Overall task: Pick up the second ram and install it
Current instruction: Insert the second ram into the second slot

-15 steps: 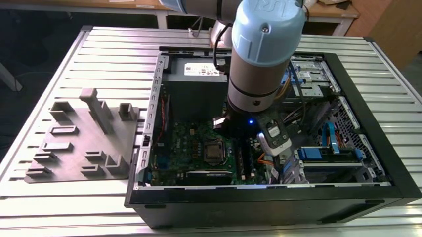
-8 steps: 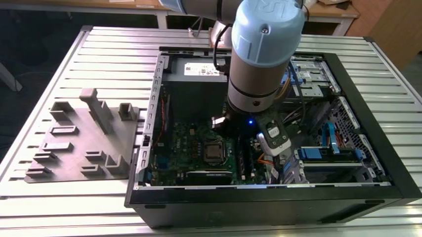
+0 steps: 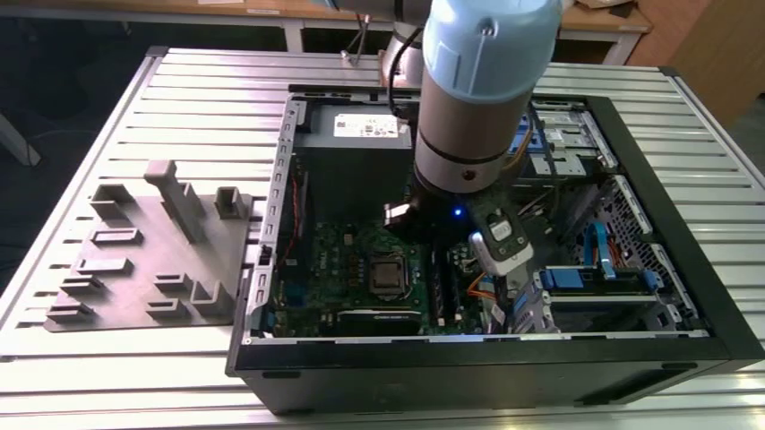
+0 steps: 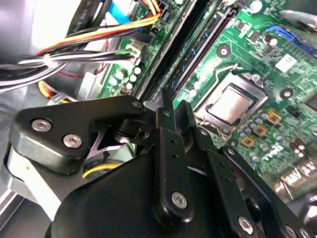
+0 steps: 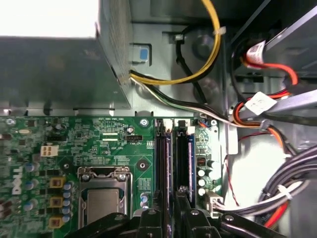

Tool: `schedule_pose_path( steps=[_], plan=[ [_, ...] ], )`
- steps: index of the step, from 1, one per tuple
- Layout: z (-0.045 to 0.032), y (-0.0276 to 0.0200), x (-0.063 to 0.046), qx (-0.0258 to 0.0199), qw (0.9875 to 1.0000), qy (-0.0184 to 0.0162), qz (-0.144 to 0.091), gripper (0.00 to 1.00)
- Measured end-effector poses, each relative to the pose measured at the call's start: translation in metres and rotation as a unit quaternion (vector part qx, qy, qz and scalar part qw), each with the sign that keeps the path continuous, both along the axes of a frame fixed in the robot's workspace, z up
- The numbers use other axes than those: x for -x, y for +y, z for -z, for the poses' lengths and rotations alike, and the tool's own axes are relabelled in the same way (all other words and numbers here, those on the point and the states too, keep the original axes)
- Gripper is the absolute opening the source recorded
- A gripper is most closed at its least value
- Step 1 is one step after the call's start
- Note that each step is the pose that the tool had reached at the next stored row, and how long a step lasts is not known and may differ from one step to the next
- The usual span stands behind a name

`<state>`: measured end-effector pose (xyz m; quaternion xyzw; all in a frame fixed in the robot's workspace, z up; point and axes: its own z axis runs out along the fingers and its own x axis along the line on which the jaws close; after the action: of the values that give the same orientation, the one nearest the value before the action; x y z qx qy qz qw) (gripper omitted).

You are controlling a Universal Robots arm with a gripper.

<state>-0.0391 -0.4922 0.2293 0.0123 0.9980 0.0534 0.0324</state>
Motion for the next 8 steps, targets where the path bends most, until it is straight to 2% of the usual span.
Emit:
schedule_pose_path(
  steps=[6, 8],
  plan=[
    [-0.0222, 0.0002, 0.0, 0.0001, 1.0, -0.0001, 0.0, 0.22],
    [-0.0244, 0.0003, 0.0, -0.0001, 1.0, -0.0002, 0.001, 0.22]
  ],
)
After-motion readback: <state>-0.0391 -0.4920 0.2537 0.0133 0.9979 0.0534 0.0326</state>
